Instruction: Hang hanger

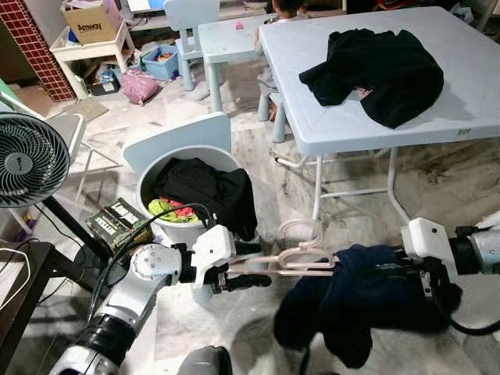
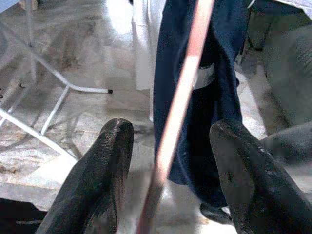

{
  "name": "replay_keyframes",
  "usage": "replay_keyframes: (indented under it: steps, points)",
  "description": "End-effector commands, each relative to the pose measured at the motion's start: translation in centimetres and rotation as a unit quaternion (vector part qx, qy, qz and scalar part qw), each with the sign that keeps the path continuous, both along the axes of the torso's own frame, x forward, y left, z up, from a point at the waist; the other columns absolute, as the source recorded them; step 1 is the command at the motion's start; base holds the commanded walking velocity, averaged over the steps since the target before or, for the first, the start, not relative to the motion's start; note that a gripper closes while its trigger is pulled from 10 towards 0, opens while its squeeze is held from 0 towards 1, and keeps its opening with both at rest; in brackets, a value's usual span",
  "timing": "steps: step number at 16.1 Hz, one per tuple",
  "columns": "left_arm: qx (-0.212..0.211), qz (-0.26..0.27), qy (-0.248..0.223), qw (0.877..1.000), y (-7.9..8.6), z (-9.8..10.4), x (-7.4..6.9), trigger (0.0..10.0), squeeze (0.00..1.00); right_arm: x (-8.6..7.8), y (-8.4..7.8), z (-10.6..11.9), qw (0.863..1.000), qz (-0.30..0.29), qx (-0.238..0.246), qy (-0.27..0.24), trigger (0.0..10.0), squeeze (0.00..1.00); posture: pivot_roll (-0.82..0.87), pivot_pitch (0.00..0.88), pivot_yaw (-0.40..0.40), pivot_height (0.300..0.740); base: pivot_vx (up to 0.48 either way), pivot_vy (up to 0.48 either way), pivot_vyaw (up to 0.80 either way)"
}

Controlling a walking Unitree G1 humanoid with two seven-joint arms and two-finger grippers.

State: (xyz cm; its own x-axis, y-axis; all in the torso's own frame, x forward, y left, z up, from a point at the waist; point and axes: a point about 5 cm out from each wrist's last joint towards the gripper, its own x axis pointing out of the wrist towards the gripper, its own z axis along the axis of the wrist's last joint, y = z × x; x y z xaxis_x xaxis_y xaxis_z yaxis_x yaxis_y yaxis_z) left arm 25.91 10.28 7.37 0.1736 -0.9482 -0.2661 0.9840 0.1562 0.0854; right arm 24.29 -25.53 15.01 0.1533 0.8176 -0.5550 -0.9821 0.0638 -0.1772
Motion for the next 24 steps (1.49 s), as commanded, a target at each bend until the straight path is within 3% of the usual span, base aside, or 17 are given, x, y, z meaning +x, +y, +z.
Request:
replay_keyframes:
  steps: [1,7,9,17,24]
  points:
    - [0.009,-0.006,-0.009,1.000,0.2,0.2,0.3,0.0,0.00,0.2,0.5,1.4,1.000,0.025,0.009,-0.016,10.0,0.00,-0.13,0.039,0.080,0.740,0.000,0.000,0.00]
    - [0.029,-0.020,-0.029,0.999,0.3,0.2,0.7,0.0,0.00,0.5,0.5,0.0,0.998,0.028,-0.033,-0.039,10.0,0.00,-0.13,0.040,0.080,0.740,0.000,0.000,0.00]
    - [0.030,-0.022,-0.029,0.999,0.2,0.1,0.7,0.0,0.00,1.1,0.9,0.0,0.998,0.019,-0.025,-0.061,10.0,0.00,-0.13,0.039,0.080,0.740,0.000,0.000,0.00]
    - [0.047,-0.030,-0.024,0.998,0.1,-0.8,0.7,0.0,0.00,1.3,0.9,0.3,0.997,0.022,-0.016,-0.067,10.0,0.00,-0.13,0.034,0.081,0.740,0.000,0.000,0.00]
    - [0.025,-0.004,0.011,1.000,0.3,-1.3,0.8,0.0,0.00,2.0,1.2,0.1,0.996,0.009,-0.012,-0.084,10.0,0.00,-0.13,0.025,0.079,0.740,0.000,0.000,0.00]
